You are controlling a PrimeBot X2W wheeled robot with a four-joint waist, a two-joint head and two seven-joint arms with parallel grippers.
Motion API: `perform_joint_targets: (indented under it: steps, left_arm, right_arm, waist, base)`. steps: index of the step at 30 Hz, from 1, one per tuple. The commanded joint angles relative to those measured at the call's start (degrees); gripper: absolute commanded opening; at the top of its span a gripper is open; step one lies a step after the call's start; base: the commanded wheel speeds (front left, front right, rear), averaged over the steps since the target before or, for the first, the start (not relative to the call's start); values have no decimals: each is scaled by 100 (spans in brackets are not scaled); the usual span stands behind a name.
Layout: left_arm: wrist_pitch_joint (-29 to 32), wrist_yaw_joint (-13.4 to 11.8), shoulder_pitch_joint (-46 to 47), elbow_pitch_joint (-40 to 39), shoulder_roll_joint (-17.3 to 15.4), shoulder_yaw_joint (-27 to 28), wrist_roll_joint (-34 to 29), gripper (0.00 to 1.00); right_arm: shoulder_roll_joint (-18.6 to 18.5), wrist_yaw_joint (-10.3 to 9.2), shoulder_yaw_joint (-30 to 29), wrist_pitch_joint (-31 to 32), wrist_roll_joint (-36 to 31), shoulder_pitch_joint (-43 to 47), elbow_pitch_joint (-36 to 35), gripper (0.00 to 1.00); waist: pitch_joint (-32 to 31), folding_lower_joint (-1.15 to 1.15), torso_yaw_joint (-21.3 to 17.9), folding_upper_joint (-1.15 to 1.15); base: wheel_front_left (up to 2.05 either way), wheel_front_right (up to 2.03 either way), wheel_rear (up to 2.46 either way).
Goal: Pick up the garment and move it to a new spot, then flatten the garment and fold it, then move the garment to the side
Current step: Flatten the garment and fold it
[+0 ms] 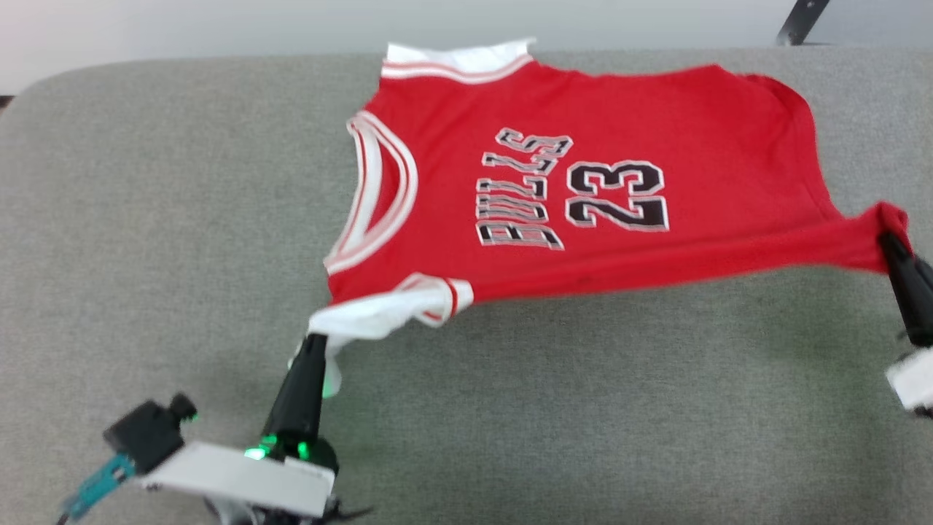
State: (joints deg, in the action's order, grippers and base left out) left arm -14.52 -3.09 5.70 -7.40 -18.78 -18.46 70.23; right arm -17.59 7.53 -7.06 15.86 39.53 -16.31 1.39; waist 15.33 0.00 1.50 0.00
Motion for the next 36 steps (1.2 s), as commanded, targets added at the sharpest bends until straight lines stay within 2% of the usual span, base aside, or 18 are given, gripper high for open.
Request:
perform_joint_targets:
  steps: [1,10,16,19,22,31,36]
  left_arm:
    - [-12,-111,-244,-238,-92,6,-61,0]
    - [47,-706,-1322,-1679,-286,-18,-229,0]
    - [254,-922,-1215,-2053,-557,-90,-506,0]
    - [349,-900,-789,-1747,-688,-124,-758,0]
    - [464,-742,-261,-1300,-672,-215,-849,0]
    - [492,-290,1184,33,-337,-289,-887,0]
    - [395,-123,1755,709,-190,-328,-1009,0]
  right_arm:
    - [83,-9,-190,116,-30,274,-262,0]
    - [577,-10,-876,685,-193,1400,-1389,0]
    - [752,-9,-981,885,-131,1483,-1670,0]
    - [668,-9,-873,963,-150,1242,-1501,0]
    - [558,-9,-728,996,-256,931,-1236,0]
    - [470,-9,-541,923,-557,141,-621,0]
    - [455,-9,-526,796,-713,-68,-436,0]
  waist:
    - [-82,0,49,0]
    - [-93,0,127,0]
    - [43,0,34,0]
    - [184,0,-13,0]
    - [388,0,-63,0]
    - [1005,0,-98,0]
    - [1294,0,-95,0]
  base:
    - [0,0,0]
    - [0,0,0]
    - [0,0,0]
    - [0,0,0]
    - [0,0,0]
    - [0,0,0]
    - [0,0,0]
